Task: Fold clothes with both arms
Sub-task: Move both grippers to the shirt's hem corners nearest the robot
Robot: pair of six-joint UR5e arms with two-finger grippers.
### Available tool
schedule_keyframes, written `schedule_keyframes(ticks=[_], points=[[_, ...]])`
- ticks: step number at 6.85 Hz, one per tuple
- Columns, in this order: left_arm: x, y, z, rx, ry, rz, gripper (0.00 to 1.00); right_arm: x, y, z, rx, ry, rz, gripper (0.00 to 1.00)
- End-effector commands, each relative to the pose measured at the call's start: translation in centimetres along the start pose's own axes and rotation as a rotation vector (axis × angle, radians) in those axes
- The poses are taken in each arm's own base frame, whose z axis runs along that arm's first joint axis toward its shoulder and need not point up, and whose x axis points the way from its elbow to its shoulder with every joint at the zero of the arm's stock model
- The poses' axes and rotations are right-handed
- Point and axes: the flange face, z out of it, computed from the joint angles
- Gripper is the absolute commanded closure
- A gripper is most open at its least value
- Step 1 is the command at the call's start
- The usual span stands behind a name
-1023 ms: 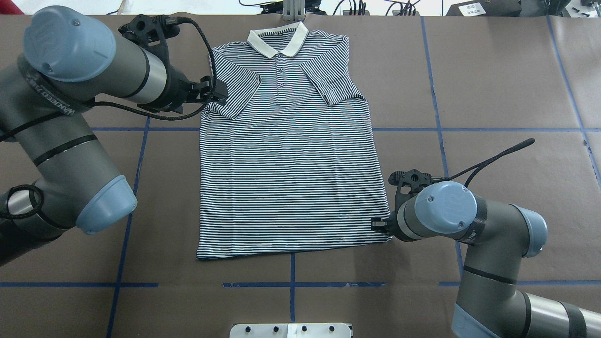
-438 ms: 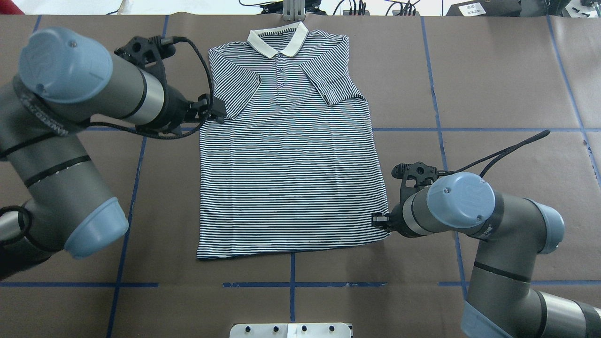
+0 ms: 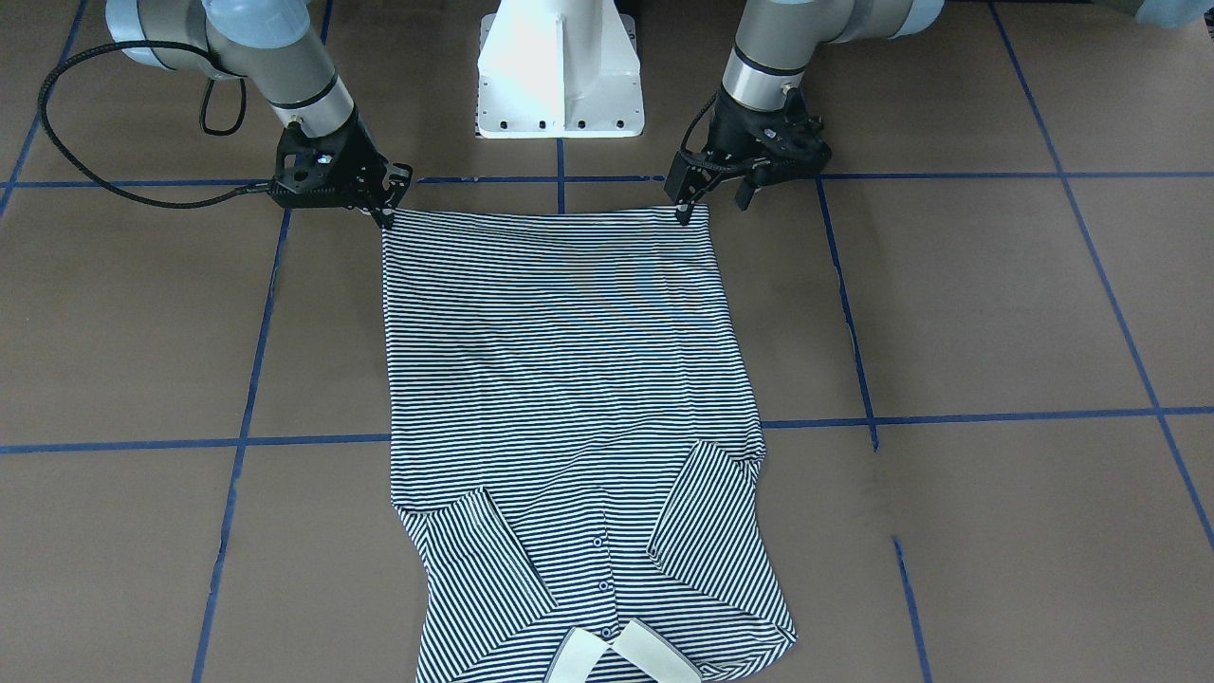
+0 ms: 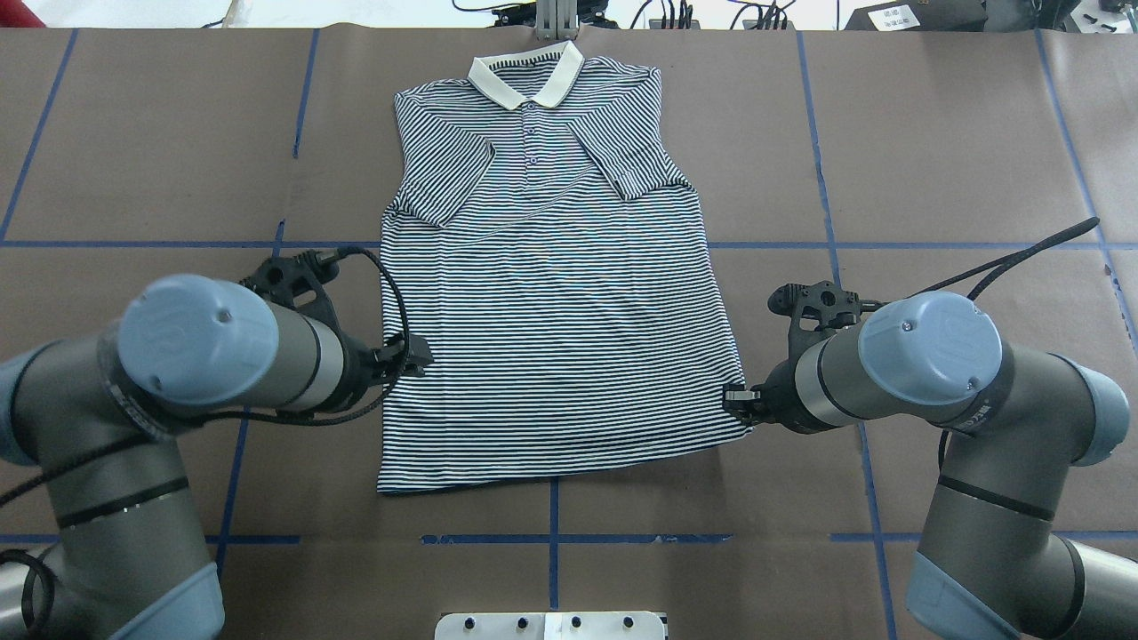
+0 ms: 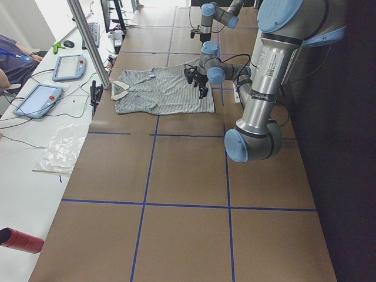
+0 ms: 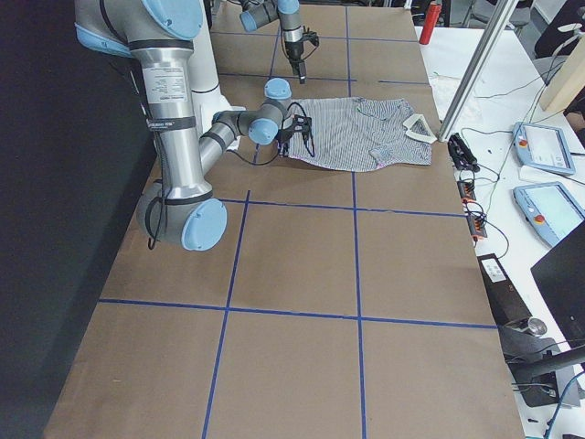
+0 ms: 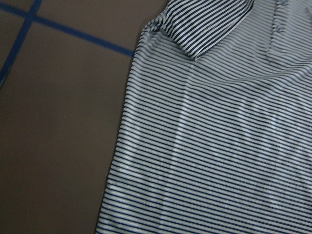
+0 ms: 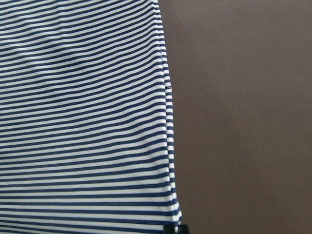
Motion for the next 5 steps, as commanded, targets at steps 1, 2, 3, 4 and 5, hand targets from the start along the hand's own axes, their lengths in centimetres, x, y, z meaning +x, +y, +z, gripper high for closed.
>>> schedule_keyframes(ticks=[1, 2, 3, 4, 5], points=[[-1.5, 6.0, 4.3, 0.003, -0.091, -0.054, 0.07, 0.0, -0.1, -0.4, 0.005, -0.006, 0.001, 1.00], [-2.1, 7.1, 6.1, -0.003, -0.127, -0.062, 0.07, 0.0, -0.3, -0.4, 0.009, -0.006, 0.002, 1.00], [-2.2, 7.1, 6.7, 0.016, -0.132, -0.061, 0.07, -0.1, -0.2, -0.4, 0.010, -0.007, 0.000, 1.00], [-2.4, 7.0, 7.4, 0.027, -0.145, -0.060, 0.08, -0.2, -0.2, -0.4, 0.010, -0.008, 0.000, 1.00], [-2.7, 6.9, 7.8, 0.030, -0.153, -0.058, 0.08, -0.2, -0.2, -0.4, 0.010, -0.008, 0.000, 1.00]])
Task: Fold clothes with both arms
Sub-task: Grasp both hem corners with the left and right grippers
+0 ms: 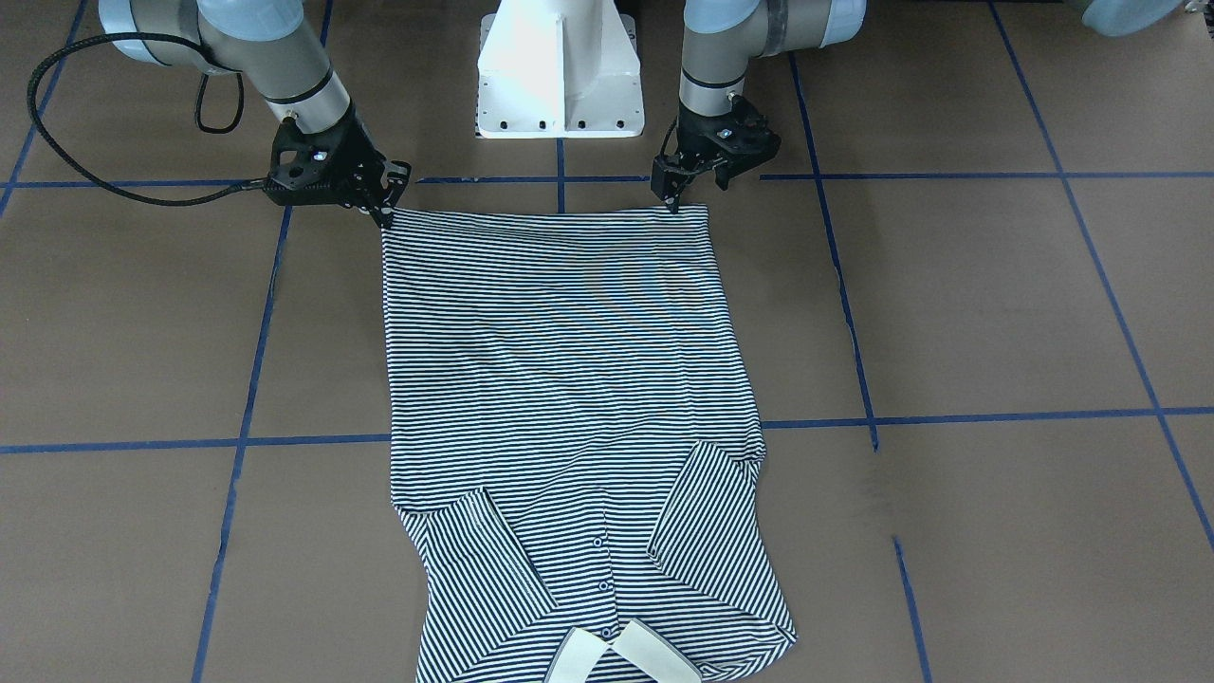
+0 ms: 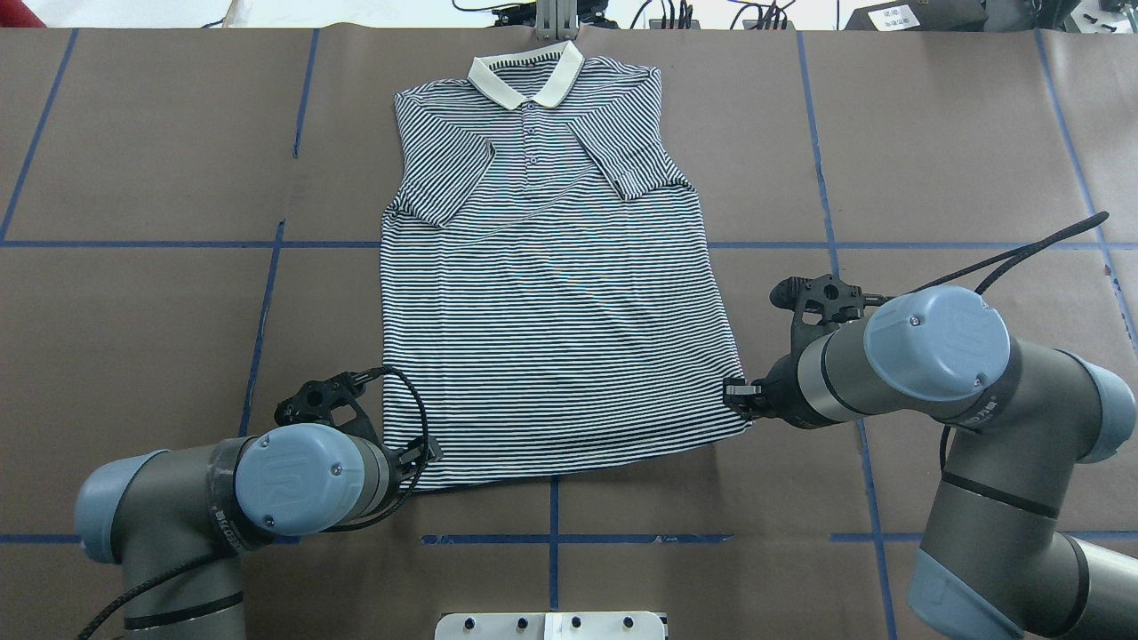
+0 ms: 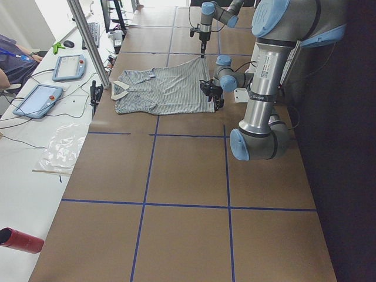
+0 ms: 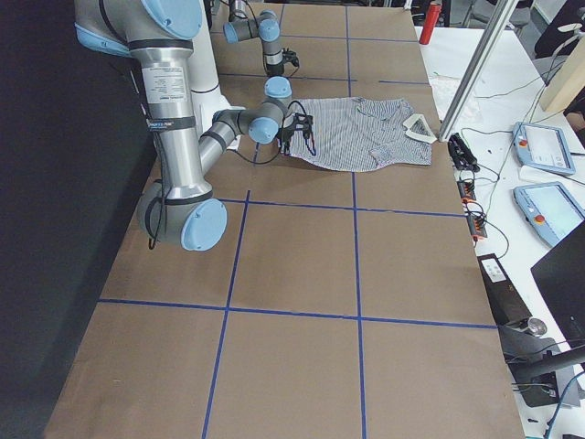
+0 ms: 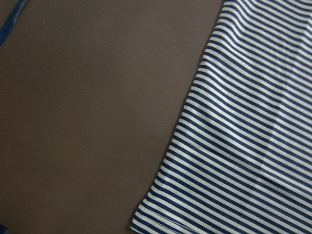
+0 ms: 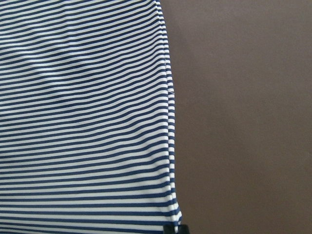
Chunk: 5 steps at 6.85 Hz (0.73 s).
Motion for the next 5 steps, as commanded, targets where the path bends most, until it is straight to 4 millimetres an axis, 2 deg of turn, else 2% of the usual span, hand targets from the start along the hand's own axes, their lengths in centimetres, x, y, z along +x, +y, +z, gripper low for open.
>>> schedule_keyframes(ticks=[1, 4, 5], points=[[-0.74, 0.06, 1.46, 0.008, -0.029, 0.002, 0.08, -0.12, 0.00, -0.04, 0.000, -0.002, -0.001, 1.00], [-0.89, 0.02, 1.82, 0.009, -0.037, 0.002, 0.10, -0.12, -0.02, -0.04, 0.002, -0.002, -0.001, 1.00], [-0.92, 0.00, 2.03, 0.010, -0.040, 0.000, 0.13, -0.09, -0.08, -0.07, 0.003, -0.002, 0.000, 1.00]])
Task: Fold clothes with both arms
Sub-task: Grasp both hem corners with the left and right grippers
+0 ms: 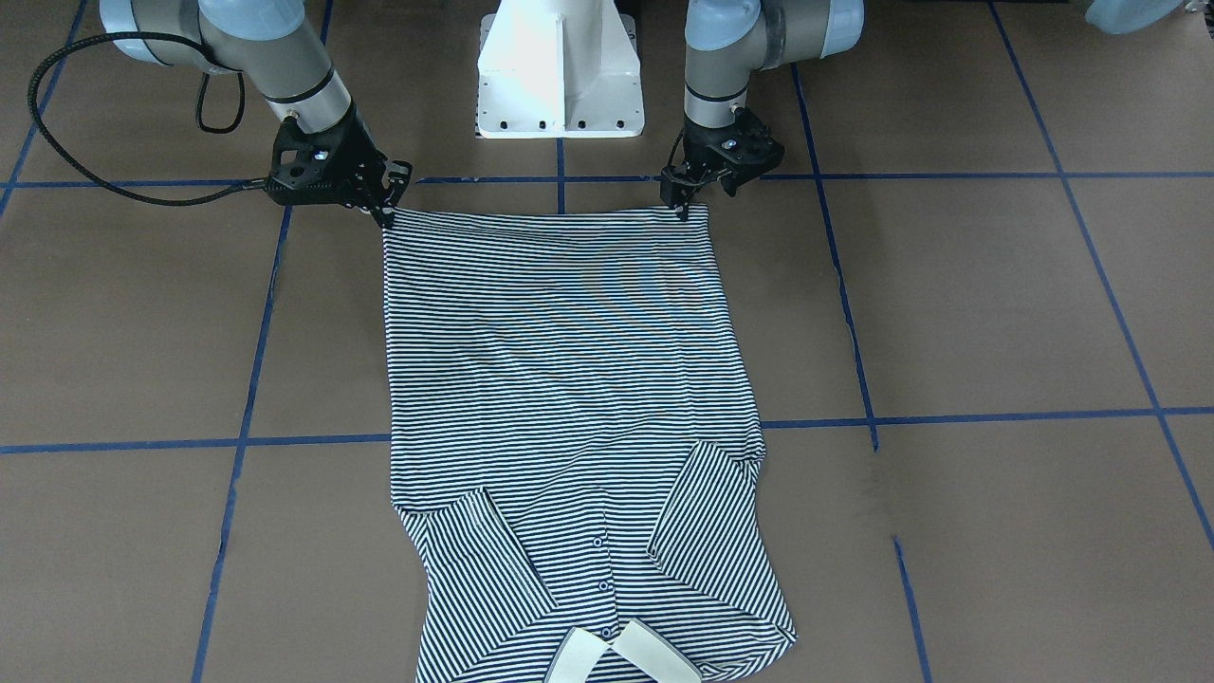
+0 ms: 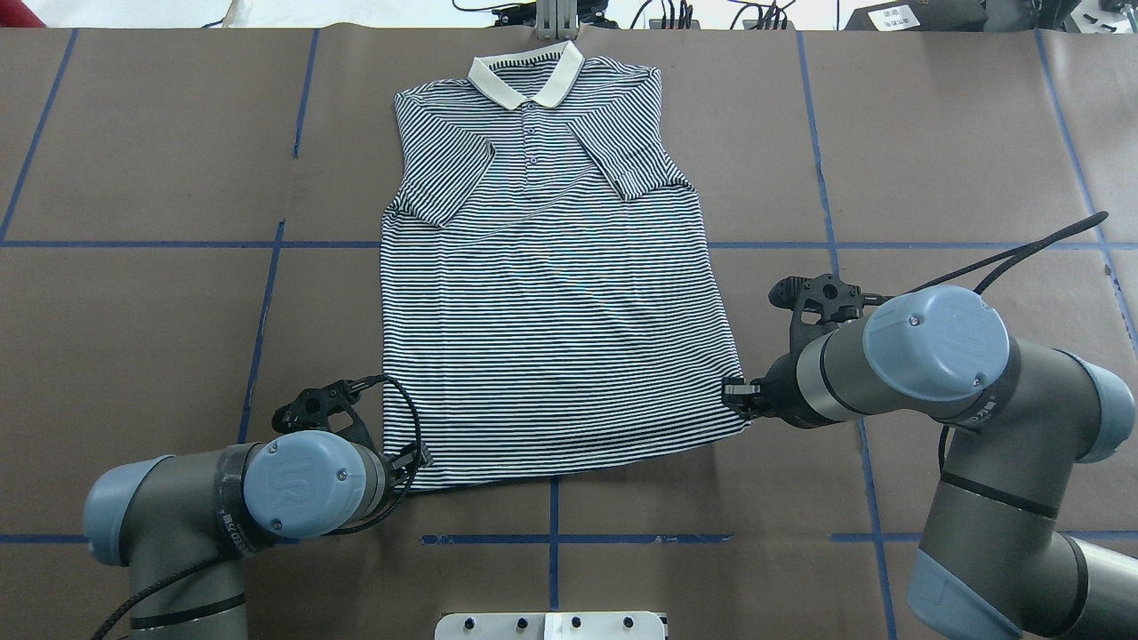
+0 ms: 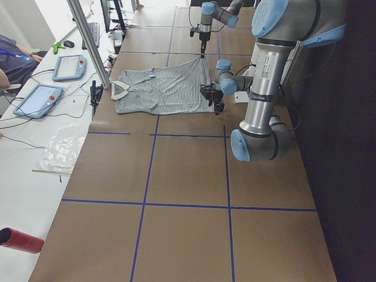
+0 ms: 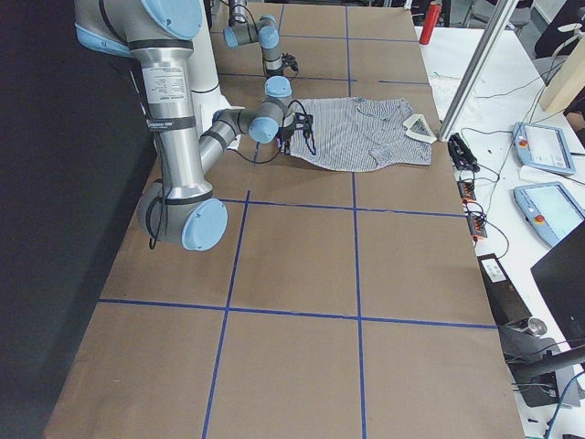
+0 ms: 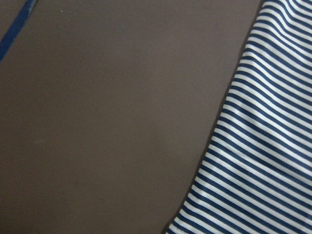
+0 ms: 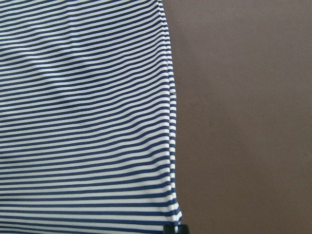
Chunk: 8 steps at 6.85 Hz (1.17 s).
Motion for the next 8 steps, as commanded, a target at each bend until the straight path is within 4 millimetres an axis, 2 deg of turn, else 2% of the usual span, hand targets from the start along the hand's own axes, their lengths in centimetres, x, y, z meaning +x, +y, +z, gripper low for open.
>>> schedule_keyframes(ticks=[1, 3, 4, 5, 8], points=[[-0.03, -0.02, 0.50, 0.002, -0.009, -0.003, 0.15, -0.01, -0.05, -0.10, 0.002, -0.001, 0.000, 1.00], [0.05, 0.01, 0.43, 0.001, -0.006, -0.004, 0.15, 0.07, -0.06, -0.07, 0.003, 0.000, 0.001, 1.00], [0.05, 0.37, 0.72, -0.002, -0.008, -0.001, 0.19, 0.09, -0.11, -0.11, 0.002, 0.000, 0.002, 1.00], [0.15, 0.50, 0.84, -0.003, -0.009, -0.002, 0.34, 0.19, -0.17, -0.11, 0.003, 0.001, 0.003, 1.00], [0.66, 0.69, 0.46, -0.008, 0.002, -0.001, 0.86, 0.24, -0.37, -0.38, 0.004, -0.001, 0.006, 1.00]])
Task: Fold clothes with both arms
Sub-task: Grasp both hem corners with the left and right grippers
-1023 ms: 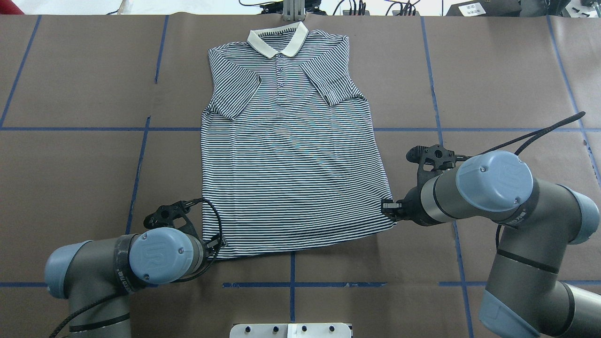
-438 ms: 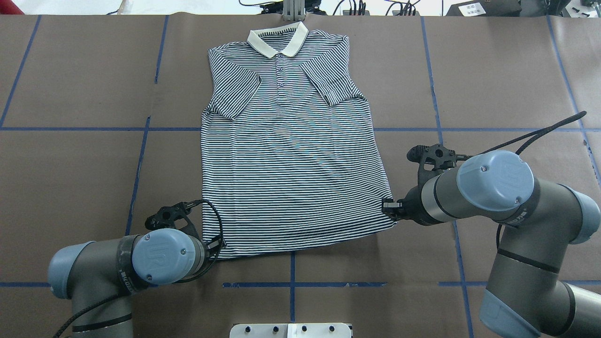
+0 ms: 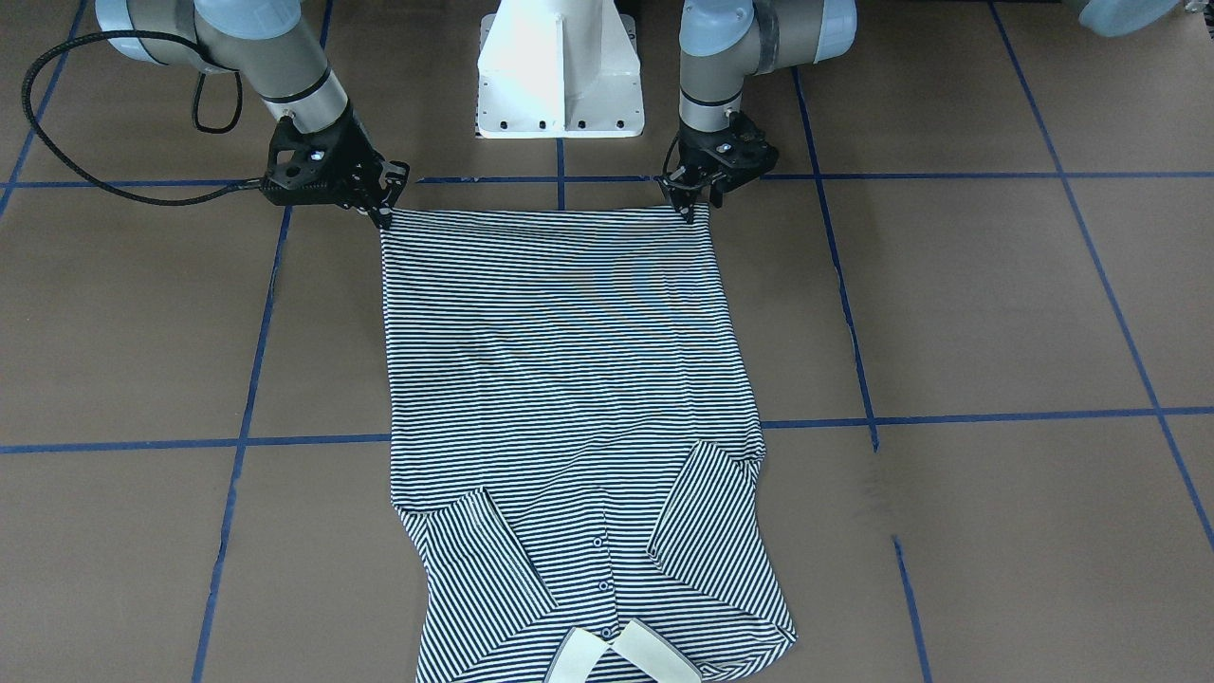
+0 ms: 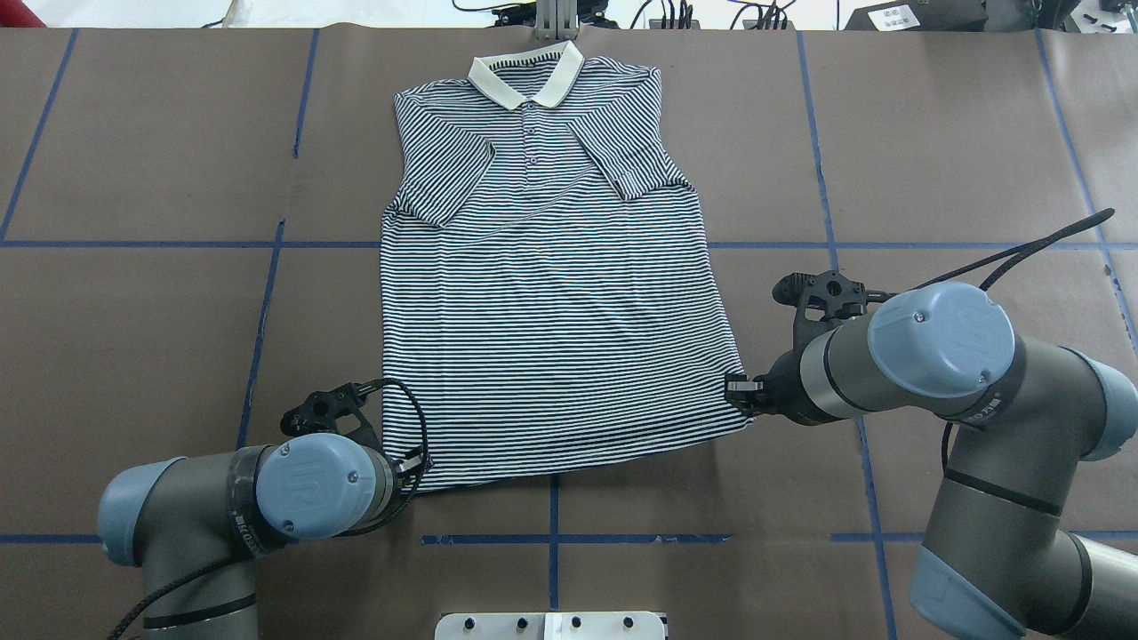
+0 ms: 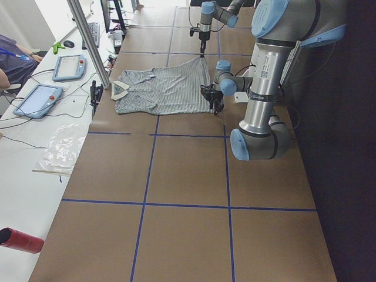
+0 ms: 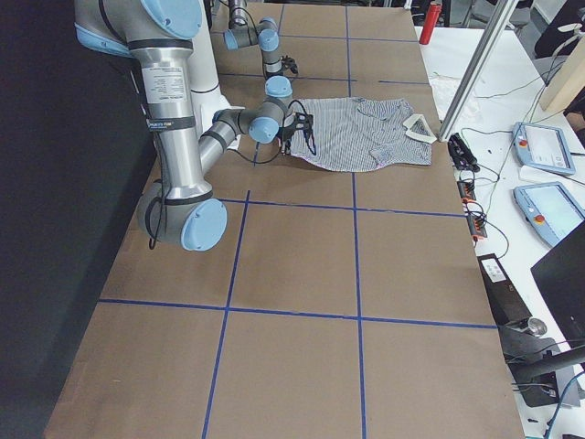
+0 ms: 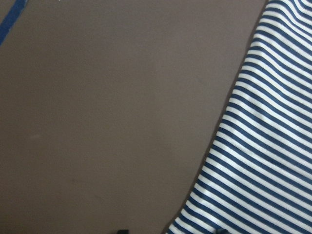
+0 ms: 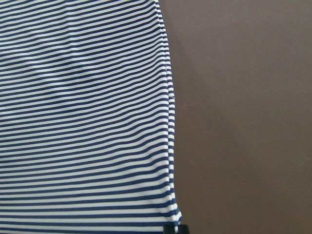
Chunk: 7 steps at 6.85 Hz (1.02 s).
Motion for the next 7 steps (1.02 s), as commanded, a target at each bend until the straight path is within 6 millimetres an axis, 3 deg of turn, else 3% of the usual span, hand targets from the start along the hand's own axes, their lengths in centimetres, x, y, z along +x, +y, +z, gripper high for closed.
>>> schedule_keyframes(ticks=[1, 4, 6, 7], points=[[0.2, 0.3, -0.4, -0.005, 0.009, 0.003, 1.00, 0.2, -0.2, -0.1, 0.001, 0.001, 0.004, 1.00], [0.9, 0.5, -2.4, -0.019, 0.048, 0.003, 1.00, 0.2, -0.3, -0.2, 0.002, 0.000, 0.005, 1.00], [0.5, 0.1, -7.5, -0.043, 0.129, 0.005, 1.00, 1.1, 0.1, -1.0, -0.001, 0.002, 0.007, 1.00], [-0.5, -0.2, -9.5, -0.051, 0.156, 0.007, 1.00, 3.3, 1.0, -1.4, -0.028, 0.022, 0.015, 1.00]])
